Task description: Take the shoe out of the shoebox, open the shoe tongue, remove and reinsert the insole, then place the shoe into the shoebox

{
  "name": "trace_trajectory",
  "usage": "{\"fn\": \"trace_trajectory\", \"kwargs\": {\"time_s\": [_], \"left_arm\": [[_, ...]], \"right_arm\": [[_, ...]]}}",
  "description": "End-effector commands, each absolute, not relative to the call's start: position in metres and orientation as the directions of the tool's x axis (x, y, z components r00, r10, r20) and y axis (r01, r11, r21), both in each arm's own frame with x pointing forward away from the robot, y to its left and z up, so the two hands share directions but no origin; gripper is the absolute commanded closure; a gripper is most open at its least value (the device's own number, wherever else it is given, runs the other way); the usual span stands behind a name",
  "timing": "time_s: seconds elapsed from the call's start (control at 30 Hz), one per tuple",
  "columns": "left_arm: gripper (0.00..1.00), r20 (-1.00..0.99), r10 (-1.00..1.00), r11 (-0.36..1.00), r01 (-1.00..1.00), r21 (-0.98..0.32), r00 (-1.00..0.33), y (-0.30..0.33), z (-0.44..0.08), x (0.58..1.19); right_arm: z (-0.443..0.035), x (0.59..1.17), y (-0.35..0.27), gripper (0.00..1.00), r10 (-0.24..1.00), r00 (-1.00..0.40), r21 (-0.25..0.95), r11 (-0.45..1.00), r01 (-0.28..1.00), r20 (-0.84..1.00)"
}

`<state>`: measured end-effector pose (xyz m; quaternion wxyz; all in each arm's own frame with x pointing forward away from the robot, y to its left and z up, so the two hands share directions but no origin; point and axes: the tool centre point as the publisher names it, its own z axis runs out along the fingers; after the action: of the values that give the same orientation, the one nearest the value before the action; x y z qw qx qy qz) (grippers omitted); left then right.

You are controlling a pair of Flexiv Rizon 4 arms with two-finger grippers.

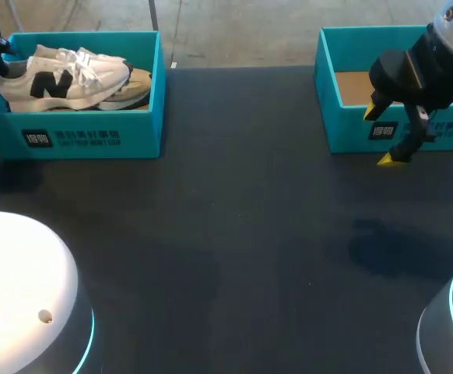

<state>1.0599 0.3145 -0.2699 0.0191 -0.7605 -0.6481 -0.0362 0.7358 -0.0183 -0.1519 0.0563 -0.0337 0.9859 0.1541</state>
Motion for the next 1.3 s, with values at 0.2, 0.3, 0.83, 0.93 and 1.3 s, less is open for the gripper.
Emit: {"fn": "trace_trajectory", "kwargs": {"time_s": [0.2, 0.3, 0.83, 0.93, 1.3], "left_arm": [[1.0, 0.091, 0.983, -0.163, 0.987, -0.002, 0.162, 0.321, -0.232, 1.07], [1.0, 0.09, 0.983, -0.163, 0.987, -0.003, 0.162, 0.323, -0.223, 1.071], [1.0, 0.055, 0.985, -0.166, 0.986, -0.013, 0.167, 0.326, -0.203, 1.074], [1.0, 0.055, 0.985, -0.166, 0.986, -0.013, 0.167, 0.326, -0.203, 1.074], [1.0, 0.114, 0.975, -0.186, 0.982, -0.031, 0.189, 0.302, -0.201, 1.059]], "right_arm": [[-0.152, 0.738, -0.017, 0.0, -0.05, -0.992, 0.297, 0.951, -0.083, -0.117], [-0.152, 0.738, -0.017, 0.0, -0.05, -0.992, 0.297, 0.951, -0.083, -0.117], [-0.152, 0.738, -0.017, 0.0, -0.05, -0.992, 0.297, 0.951, -0.083, -0.117], [-0.152, 0.738, -0.017, 0.0, -0.05, -0.992, 0.297, 0.951, -0.083, -0.117], [-0.152, 0.738, -0.017, 0.0, -0.05, -0.992, 0.297, 0.951, -0.083, -0.117]]}}
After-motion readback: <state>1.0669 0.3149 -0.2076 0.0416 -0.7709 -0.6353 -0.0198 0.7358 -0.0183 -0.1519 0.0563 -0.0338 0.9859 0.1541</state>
